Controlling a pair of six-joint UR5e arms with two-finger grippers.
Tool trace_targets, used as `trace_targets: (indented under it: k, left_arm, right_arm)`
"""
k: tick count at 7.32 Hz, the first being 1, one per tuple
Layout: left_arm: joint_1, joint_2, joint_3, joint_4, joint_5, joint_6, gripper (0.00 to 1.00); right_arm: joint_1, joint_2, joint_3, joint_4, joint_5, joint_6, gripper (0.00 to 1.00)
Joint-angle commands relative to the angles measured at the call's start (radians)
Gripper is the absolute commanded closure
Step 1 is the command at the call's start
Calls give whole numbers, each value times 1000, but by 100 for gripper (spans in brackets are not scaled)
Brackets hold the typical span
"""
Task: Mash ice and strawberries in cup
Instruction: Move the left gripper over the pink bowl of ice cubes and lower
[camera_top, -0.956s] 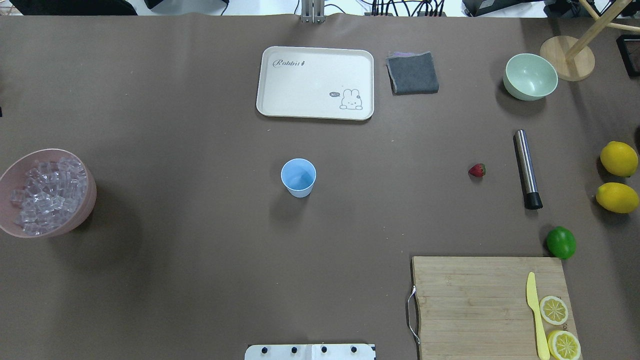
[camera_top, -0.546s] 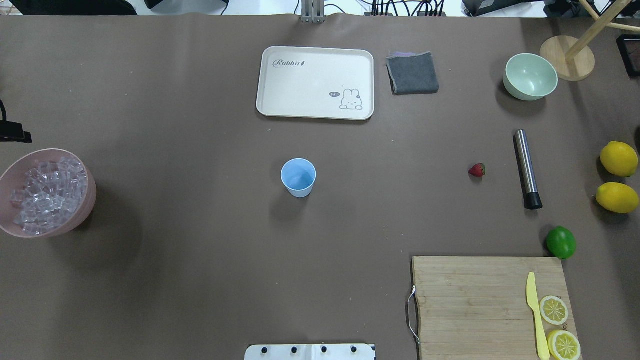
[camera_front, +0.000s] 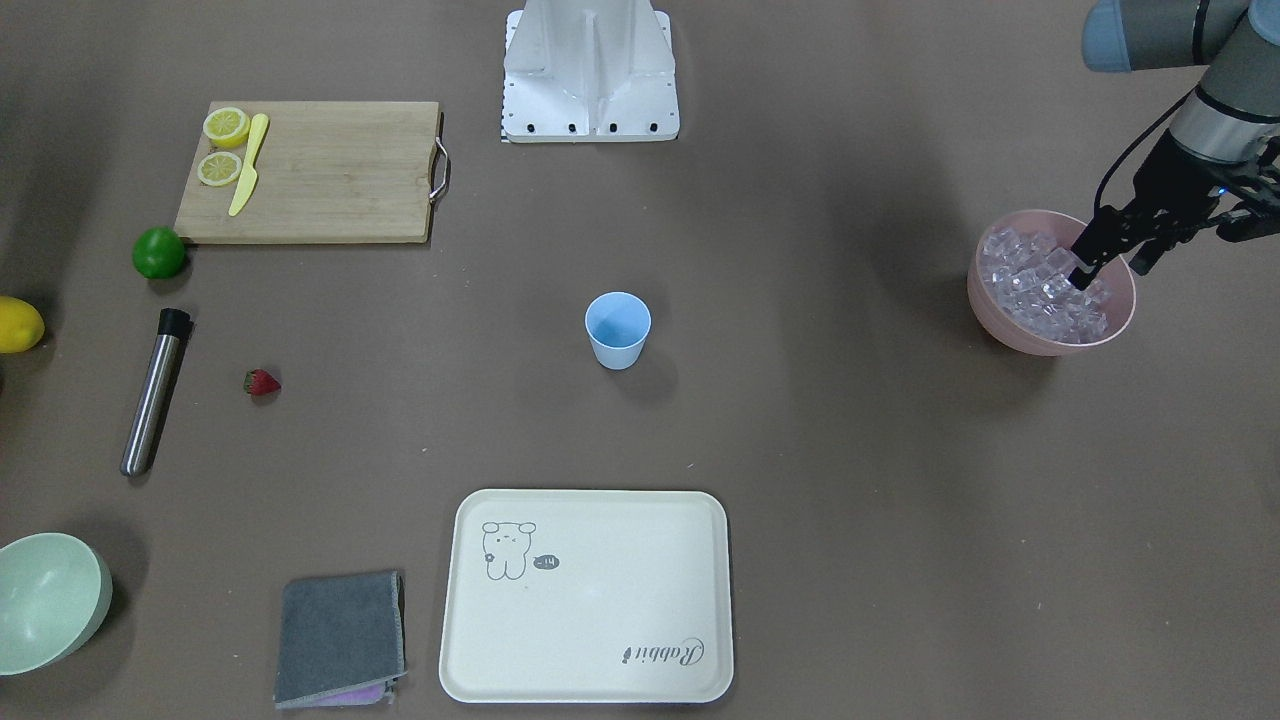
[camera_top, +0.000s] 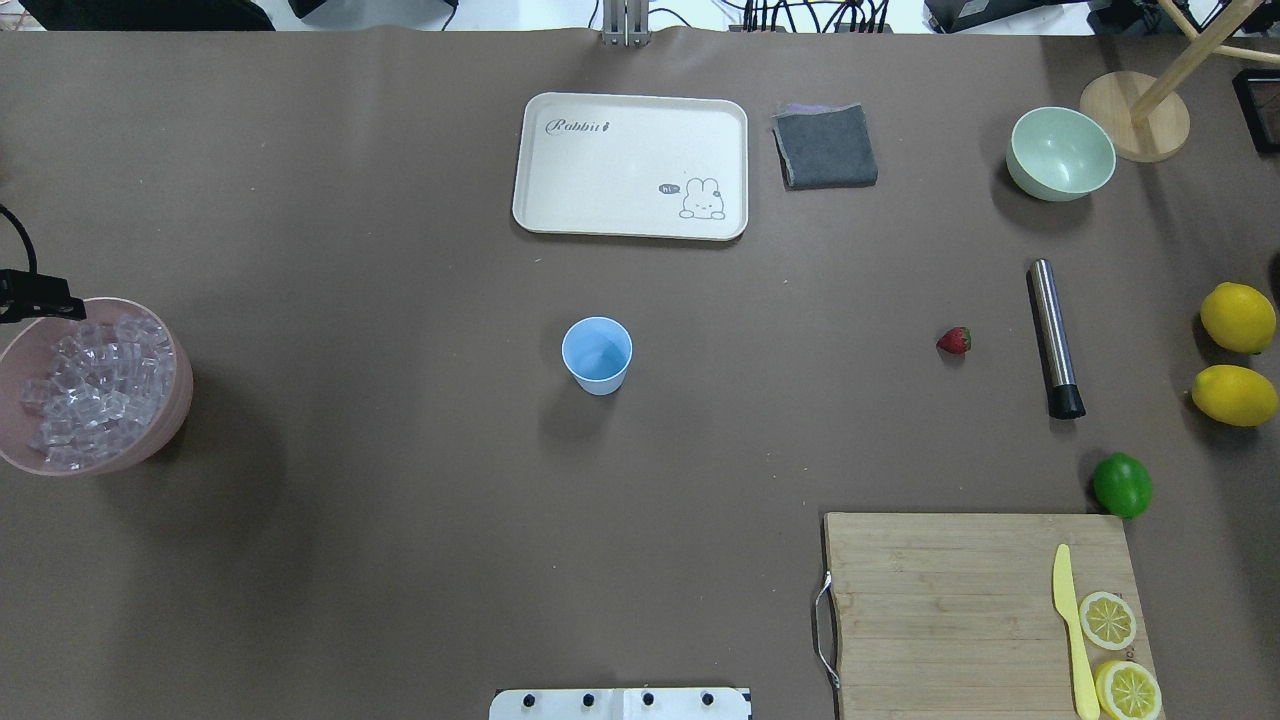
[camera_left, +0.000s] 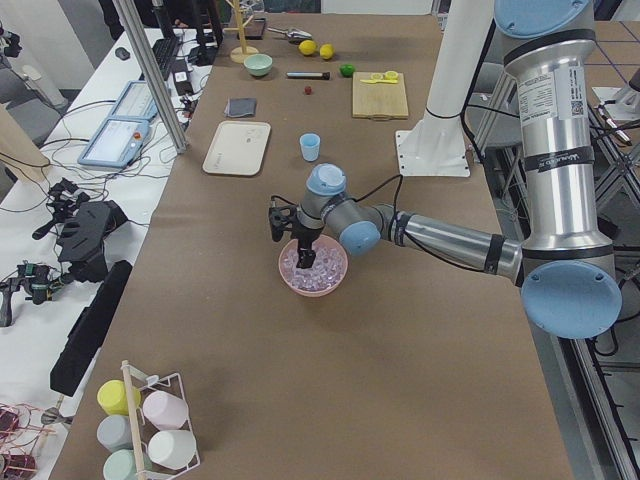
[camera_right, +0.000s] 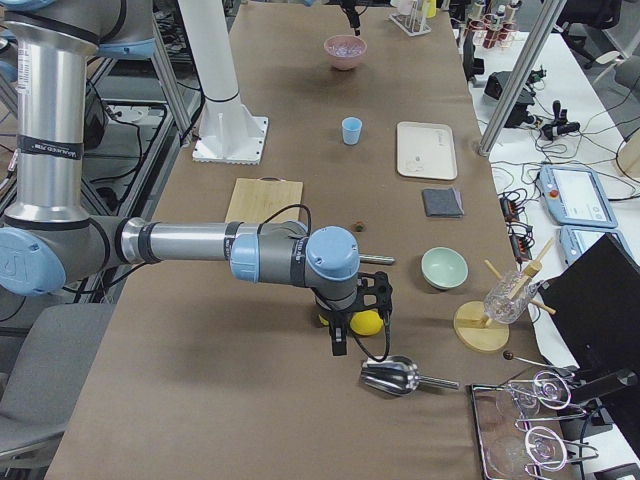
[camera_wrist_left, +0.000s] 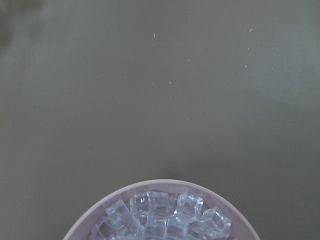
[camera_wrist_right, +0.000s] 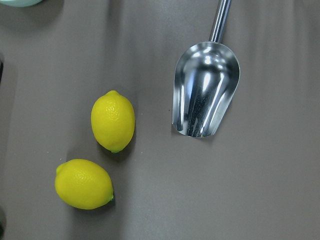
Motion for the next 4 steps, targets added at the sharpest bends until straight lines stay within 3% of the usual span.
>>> trace_targets:
  k: [1, 4]
  left_arm:
    - [26, 22, 3, -1, -2, -24, 3]
    - [60, 22, 17, -1, 0, -23, 7]
  right_arm:
    - [0, 10, -1, -1, 16, 5, 0]
    - [0, 29, 0, 1, 27, 51, 0]
